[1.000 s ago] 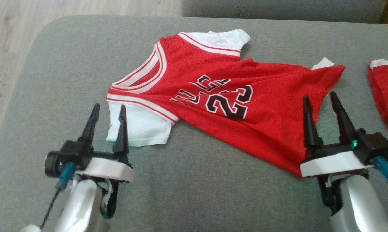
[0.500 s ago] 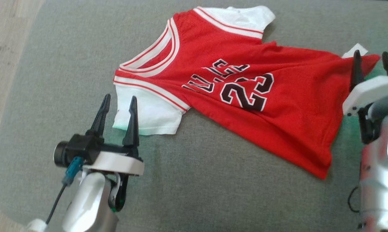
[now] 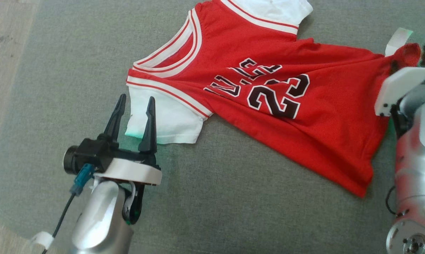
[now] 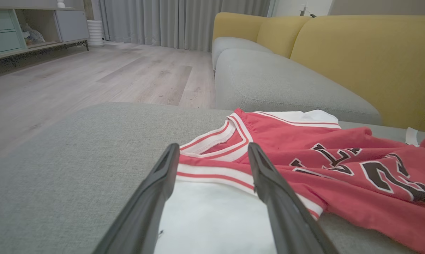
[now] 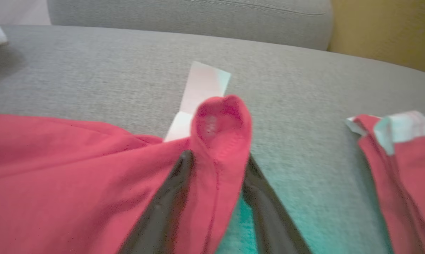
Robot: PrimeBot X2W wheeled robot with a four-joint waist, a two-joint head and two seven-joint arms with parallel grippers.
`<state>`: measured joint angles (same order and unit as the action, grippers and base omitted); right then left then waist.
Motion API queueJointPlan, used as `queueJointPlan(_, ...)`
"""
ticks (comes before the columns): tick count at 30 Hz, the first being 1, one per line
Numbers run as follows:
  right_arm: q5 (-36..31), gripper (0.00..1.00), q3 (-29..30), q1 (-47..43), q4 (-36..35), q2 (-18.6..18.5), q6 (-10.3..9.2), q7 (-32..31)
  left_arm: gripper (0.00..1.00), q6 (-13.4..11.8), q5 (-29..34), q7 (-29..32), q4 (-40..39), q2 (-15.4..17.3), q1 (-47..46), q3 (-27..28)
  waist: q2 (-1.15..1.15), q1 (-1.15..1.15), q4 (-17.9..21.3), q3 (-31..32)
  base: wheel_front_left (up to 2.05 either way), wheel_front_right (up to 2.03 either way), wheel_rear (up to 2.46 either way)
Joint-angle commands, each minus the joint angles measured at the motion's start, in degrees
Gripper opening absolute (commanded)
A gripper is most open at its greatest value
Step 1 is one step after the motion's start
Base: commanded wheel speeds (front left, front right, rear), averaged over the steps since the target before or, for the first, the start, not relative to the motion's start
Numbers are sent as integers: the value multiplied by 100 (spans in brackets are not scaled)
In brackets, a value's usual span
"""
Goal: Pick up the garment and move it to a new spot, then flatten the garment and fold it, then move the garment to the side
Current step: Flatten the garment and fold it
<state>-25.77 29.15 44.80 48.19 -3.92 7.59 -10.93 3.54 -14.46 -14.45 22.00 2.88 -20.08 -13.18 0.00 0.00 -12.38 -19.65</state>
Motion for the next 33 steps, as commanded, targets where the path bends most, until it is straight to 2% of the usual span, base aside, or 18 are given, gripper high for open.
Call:
queueJointPlan(1,-81,0,-209,107,49,103,-10,15,100,15,46,-54,-141,53,-221,181,0,0,8,-12,0,0,0)
queueJointPlan(4,-245,0,-272,400,13,-37,-10,212,100,30,29,-54,-179,40,-253,202,0,0,-8,-45,0,0,0)
queueJointPlan(12,-510,0,-452,1426,0,-699,-10,877,100,78,-14,-54,-256,12,-315,116,0,0,-160,-172,0,0,0)
queueJointPlan(18,-779,0,-551,2075,186,-947,-10,1188,100,92,-54,-54,-265,3,-397,49,0,0,-293,-276,0,0,0)
queueJointPlan(19,-843,92,-560,2134,232,-981,-10,1178,100,91,-58,-54,-265,3,-406,45,0,0,-306,-287,0,0,0)
queueJointPlan(20,-887,100,-546,2179,282,-992,-10,1160,100,89,-65,-54,-263,2,-413,40,0,0,-317,-296,0,0,0)
queueJointPlan(28,-959,100,-270,2072,491,-743,-10,1661,100,42,-83,-54,-277,0,-415,52,0,0,-223,-171,0,0,0)
queueJointPlan(33,-680,100,-50,1808,546,-292,-10,2273,100,43,20,-55,-277,0,-344,182,0,0,53,105,0,0,0)
